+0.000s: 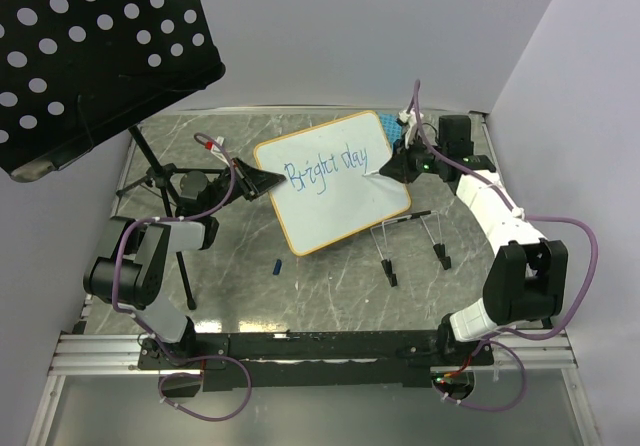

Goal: Write a sentence on the whiteboard
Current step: Write on the whiteboard with the whiteboard.

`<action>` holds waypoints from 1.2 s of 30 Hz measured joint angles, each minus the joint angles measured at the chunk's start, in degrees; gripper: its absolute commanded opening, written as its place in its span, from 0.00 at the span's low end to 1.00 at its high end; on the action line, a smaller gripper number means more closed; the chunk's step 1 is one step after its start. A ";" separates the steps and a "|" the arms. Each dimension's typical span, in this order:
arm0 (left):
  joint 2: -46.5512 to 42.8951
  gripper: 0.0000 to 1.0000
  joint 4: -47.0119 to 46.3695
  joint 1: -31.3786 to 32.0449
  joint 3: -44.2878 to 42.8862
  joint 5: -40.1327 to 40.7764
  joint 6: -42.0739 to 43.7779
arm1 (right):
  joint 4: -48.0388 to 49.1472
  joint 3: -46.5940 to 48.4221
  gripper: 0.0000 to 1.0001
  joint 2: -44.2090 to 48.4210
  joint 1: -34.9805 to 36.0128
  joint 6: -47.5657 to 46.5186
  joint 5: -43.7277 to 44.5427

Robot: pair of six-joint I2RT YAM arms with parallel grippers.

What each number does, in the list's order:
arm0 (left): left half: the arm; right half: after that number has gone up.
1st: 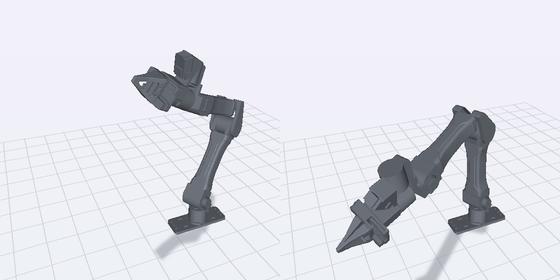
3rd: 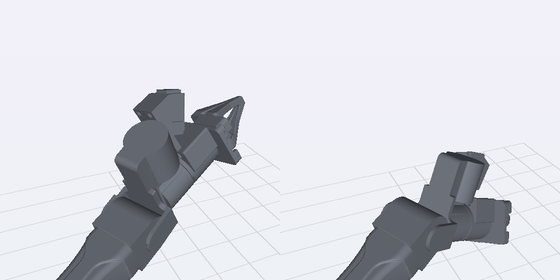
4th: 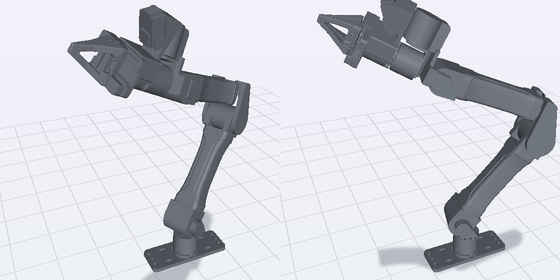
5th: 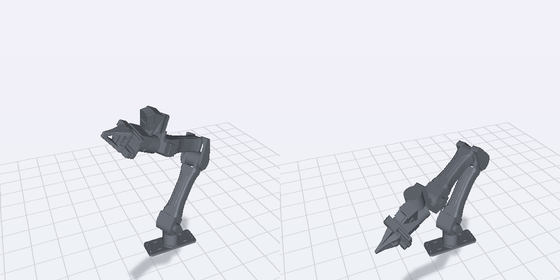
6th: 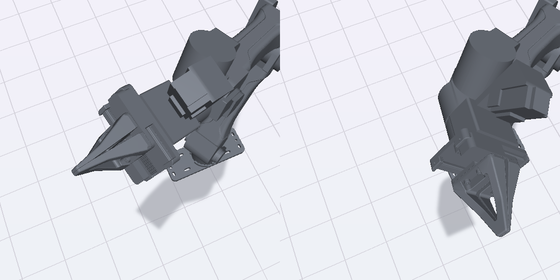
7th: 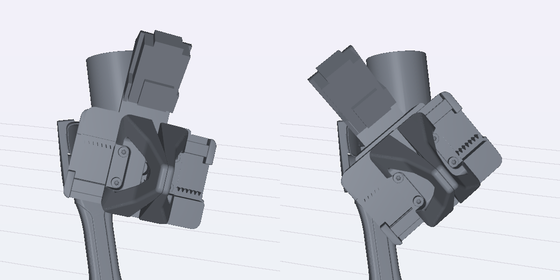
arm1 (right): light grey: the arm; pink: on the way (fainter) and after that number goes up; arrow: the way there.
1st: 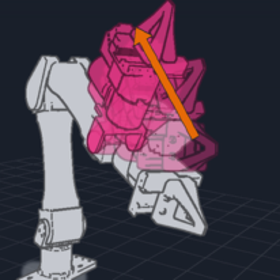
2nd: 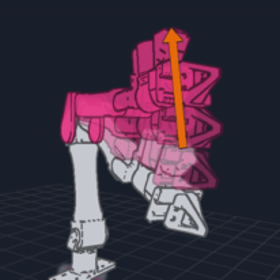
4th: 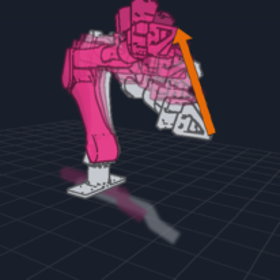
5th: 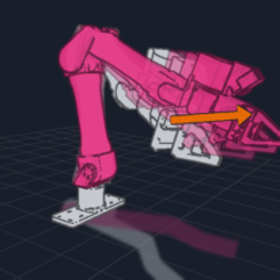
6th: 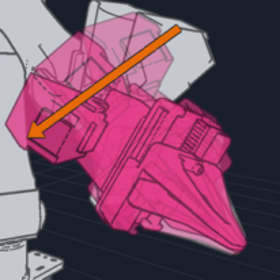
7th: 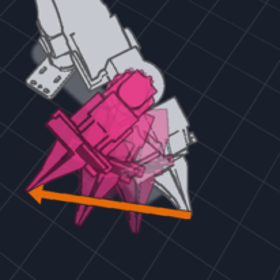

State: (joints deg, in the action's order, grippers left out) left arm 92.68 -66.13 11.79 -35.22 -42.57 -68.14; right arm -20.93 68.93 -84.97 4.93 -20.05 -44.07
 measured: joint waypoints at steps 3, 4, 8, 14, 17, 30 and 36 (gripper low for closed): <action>0.17 0.01 -0.02 -0.04 0.00 0.20 -0.04 | 0.26 0.15 0.00 0.00 0.87 1.07 -0.63; 0.17 0.01 -0.02 -0.04 0.00 0.22 -0.04 | 0.31 0.26 0.00 0.00 1.01 1.40 -0.87; 0.17 0.01 -0.48 -0.02 0.00 0.07 -0.07 | 0.33 2.29 0.00 0.00 1.18 3.39 -2.19; 0.17 0.01 -0.55 -0.02 0.00 -0.11 -0.09 | 2.58 4.68 0.00 0.00 -0.26 6.23 -2.71; 0.17 0.01 -0.57 -0.02 0.00 -0.11 -0.22 | 3.17 4.68 0.00 0.00 -1.81 7.19 -2.05; 0.17 0.01 -0.57 -0.02 0.00 -0.31 -0.31 | 5.46 5.38 0.00 -0.72 -4.28 8.50 1.29; 0.17 0.01 -0.57 -0.02 0.00 -0.39 -0.33 | 5.79 6.21 0.00 -2.34 -4.33 8.50 1.68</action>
State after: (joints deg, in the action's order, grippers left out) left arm 92.86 -66.70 11.77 -35.22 -42.96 -68.47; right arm -15.14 75.13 -87.31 0.60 -11.55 -42.39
